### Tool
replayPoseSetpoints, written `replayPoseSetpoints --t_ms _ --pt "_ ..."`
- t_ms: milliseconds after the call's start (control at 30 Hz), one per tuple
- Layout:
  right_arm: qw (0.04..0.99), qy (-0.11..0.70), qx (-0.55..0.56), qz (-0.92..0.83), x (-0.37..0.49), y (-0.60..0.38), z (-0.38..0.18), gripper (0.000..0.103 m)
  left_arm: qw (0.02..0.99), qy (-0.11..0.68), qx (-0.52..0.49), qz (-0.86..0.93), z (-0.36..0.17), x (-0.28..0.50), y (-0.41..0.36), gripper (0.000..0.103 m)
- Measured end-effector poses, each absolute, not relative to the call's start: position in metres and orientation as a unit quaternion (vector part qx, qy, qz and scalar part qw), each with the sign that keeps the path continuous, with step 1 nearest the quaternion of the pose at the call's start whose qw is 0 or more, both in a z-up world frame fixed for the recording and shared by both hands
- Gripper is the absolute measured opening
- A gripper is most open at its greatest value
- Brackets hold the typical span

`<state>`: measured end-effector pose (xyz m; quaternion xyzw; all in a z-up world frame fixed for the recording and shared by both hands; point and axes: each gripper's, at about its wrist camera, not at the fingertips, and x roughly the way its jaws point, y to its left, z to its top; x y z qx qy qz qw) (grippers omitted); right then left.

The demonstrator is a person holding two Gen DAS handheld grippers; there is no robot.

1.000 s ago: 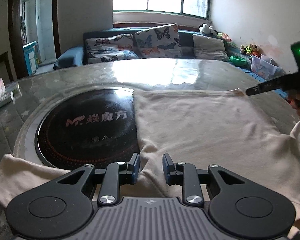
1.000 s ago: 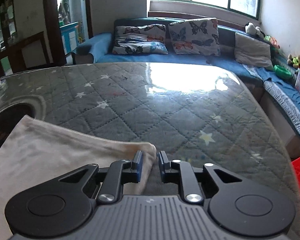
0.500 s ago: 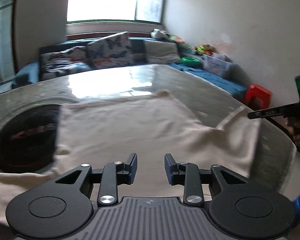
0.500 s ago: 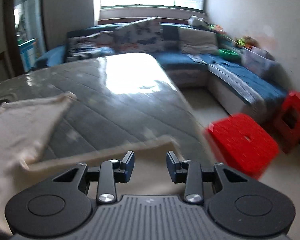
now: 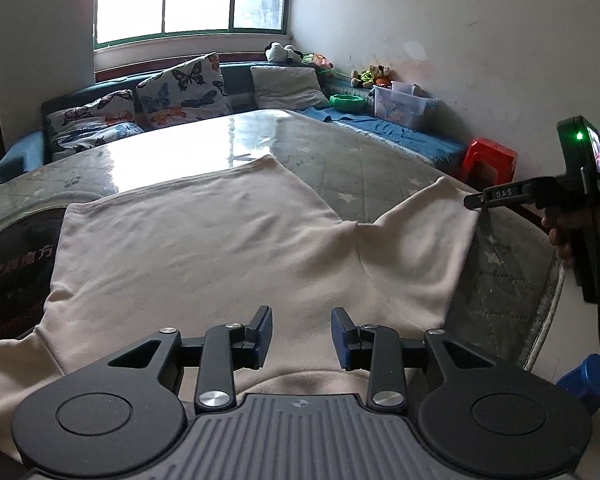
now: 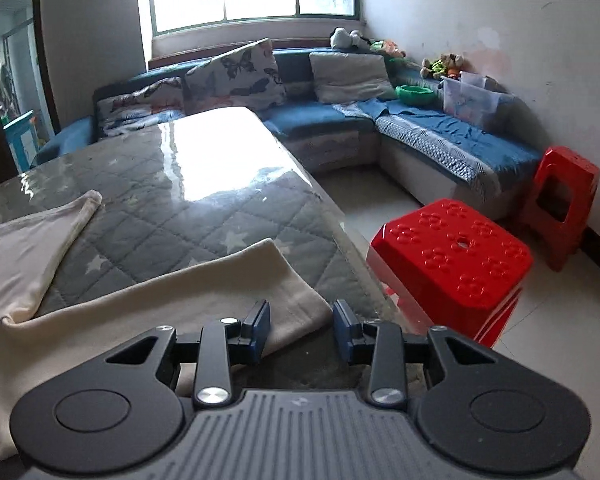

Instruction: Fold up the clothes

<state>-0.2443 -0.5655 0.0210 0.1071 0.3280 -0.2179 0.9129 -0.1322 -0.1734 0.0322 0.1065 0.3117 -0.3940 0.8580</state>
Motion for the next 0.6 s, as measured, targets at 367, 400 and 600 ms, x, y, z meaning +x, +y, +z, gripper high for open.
replayPoseSetpoints --t_ms 367,400,600 --pt "0.925 0.291 0.132 -0.207 -0.254 -0.566 0.034 0.008 0.851 0.315 0.107 -0.406 0.031 -0.136 -0.187 0.036" --pt "0.926 0.289 0.132 -0.205 -0.255 -0.566 0.037 0.008 0.850 0.315 0.107 -0.409 0.030 -0.136 -0.189 0.036" --pt "0.932 0.274 0.134 -0.195 -0.260 -0.565 0.053 0.008 0.842 0.314 0.121 -0.421 0.023 -0.143 -0.202 0.039"
